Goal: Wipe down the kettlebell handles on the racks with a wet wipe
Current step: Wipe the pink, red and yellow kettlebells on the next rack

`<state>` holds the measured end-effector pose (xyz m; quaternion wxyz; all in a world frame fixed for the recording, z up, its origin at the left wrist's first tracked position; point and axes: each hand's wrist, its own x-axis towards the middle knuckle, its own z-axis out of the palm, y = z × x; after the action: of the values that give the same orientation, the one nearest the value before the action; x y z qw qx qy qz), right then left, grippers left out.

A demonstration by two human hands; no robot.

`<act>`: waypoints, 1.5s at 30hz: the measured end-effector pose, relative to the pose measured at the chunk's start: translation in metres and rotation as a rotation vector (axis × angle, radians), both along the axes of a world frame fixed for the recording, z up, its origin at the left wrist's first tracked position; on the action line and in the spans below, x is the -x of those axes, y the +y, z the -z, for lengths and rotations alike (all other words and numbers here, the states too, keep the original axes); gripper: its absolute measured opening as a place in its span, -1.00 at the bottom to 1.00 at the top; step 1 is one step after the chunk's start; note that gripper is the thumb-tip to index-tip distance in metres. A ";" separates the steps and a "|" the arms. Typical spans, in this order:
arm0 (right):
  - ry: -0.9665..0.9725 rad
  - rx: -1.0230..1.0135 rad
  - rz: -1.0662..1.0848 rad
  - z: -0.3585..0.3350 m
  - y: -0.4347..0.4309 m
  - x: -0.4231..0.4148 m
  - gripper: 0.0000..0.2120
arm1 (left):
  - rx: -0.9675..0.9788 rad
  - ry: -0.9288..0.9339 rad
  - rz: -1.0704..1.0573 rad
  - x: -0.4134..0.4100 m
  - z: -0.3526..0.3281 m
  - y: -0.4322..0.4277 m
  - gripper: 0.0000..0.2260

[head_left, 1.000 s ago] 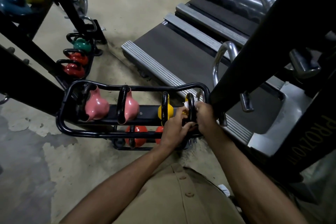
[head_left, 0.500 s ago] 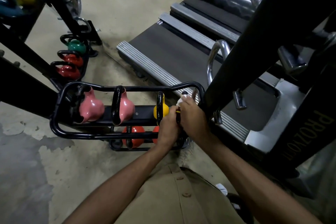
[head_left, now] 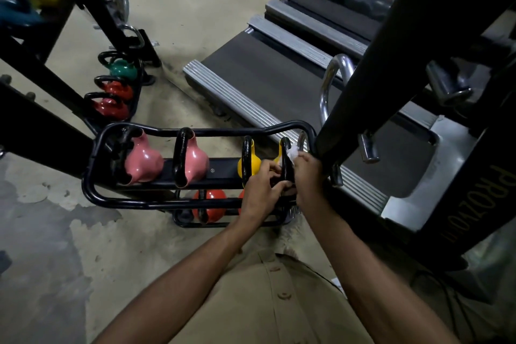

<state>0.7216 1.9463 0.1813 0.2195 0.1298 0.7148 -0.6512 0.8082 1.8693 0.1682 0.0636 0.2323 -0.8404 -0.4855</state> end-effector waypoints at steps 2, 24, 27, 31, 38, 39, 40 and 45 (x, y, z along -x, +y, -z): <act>0.281 -0.212 -0.035 -0.004 0.004 -0.005 -0.80 | 0.001 0.000 0.013 0.000 0.000 -0.001 -0.71; -0.208 0.113 -0.058 -0.028 0.005 0.006 -0.61 | -0.033 -0.090 0.020 0.010 -0.006 -0.005 -0.08; -0.011 -0.061 0.012 -0.019 0.009 -0.005 -0.63 | -0.019 -0.103 0.017 0.011 -0.005 -0.004 -0.07; 0.594 -0.393 -0.178 -0.005 0.013 -0.019 -0.88 | -0.015 -0.080 0.048 0.012 -0.006 -0.007 -0.16; 0.855 -0.499 -0.407 -0.004 0.030 -0.024 -0.77 | -0.031 -0.001 0.103 0.019 -0.016 -0.024 -0.24; 0.808 -0.461 -0.349 -0.006 0.032 -0.029 -0.74 | 0.015 0.054 0.117 0.024 -0.020 -0.030 -0.28; 0.757 -0.431 -0.286 -0.007 0.032 -0.033 -0.71 | 0.058 0.089 0.149 0.030 -0.024 -0.035 -0.33; 0.259 -0.287 -0.198 -0.001 0.019 -0.021 -0.82 | 0.219 0.034 0.395 0.069 -0.038 -0.055 -0.60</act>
<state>0.7422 1.9653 0.1825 0.1680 0.0039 0.8316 -0.5293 0.7393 1.8148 0.2065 0.0064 0.0469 -0.9160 -0.3983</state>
